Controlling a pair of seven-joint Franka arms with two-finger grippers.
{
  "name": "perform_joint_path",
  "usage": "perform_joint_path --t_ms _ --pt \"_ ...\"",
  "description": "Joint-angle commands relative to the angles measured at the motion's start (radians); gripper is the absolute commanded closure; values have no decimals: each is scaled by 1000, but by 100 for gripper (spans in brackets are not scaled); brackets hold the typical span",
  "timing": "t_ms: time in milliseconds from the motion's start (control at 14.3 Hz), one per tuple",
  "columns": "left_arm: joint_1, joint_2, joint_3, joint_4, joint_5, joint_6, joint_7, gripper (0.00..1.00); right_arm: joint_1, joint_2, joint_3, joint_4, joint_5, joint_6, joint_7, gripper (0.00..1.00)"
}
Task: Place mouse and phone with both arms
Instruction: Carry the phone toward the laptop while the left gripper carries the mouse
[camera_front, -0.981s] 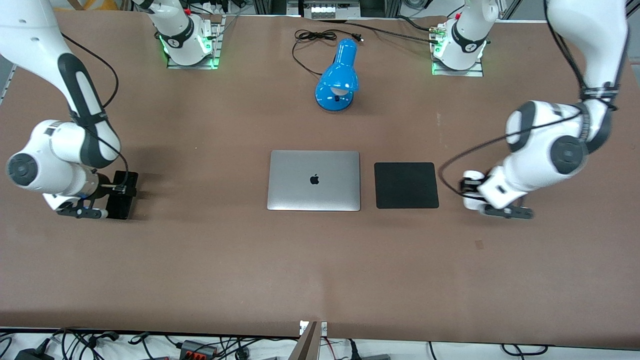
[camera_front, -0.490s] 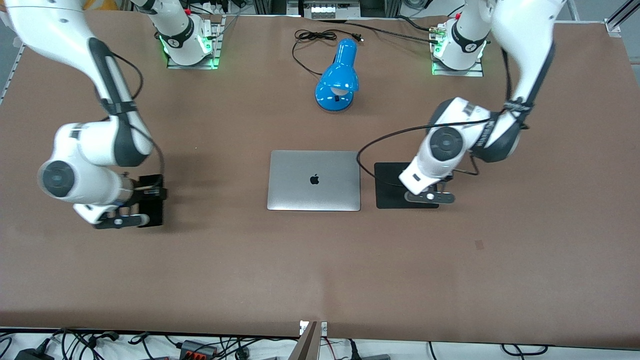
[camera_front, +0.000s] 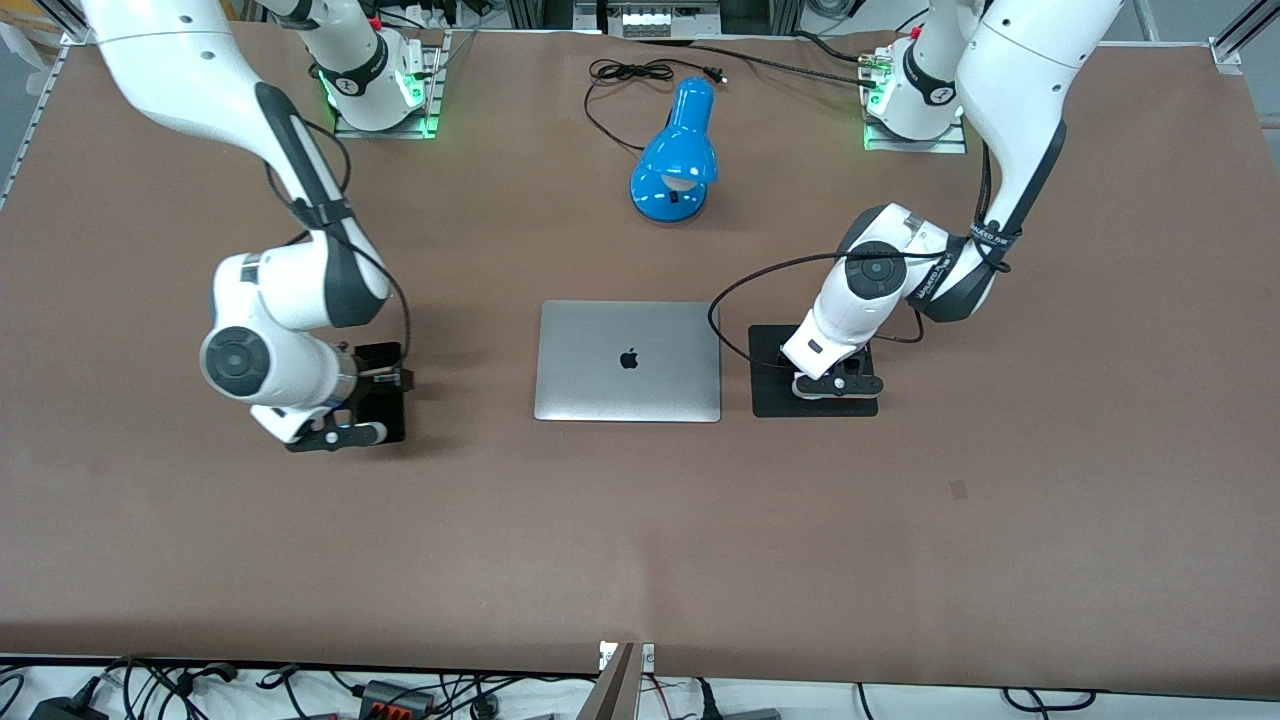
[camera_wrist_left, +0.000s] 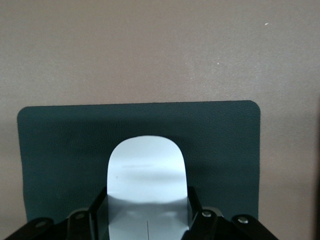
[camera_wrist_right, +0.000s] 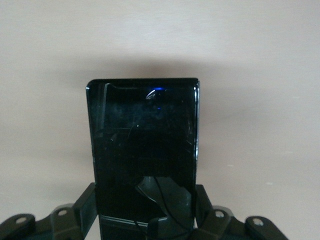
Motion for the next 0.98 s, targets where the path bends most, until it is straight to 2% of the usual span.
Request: perform_joint_path --t_ms 0,70,280,350,701,911 --pt "10 3 -5 -9 28 15 -27 64 76 17 -10 14 13 12 108 71" --pt "10 5 -5 -9 28 17 -27 60 100 26 -10 14 13 26 159 71" --pt "13 5 1 -6 28 17 -26 24 146 43 -10 6 15 49 268 71" --pt "13 3 3 -4 28 15 -20 1 162 47 -8 0 15 54 293 71" --pt "14 -23 3 4 28 7 -17 0 221 86 -8 -2 21 89 380 71" --pt "39 -104 6 4 28 -6 -17 0 231 90 -2 -14 36 109 380 71"
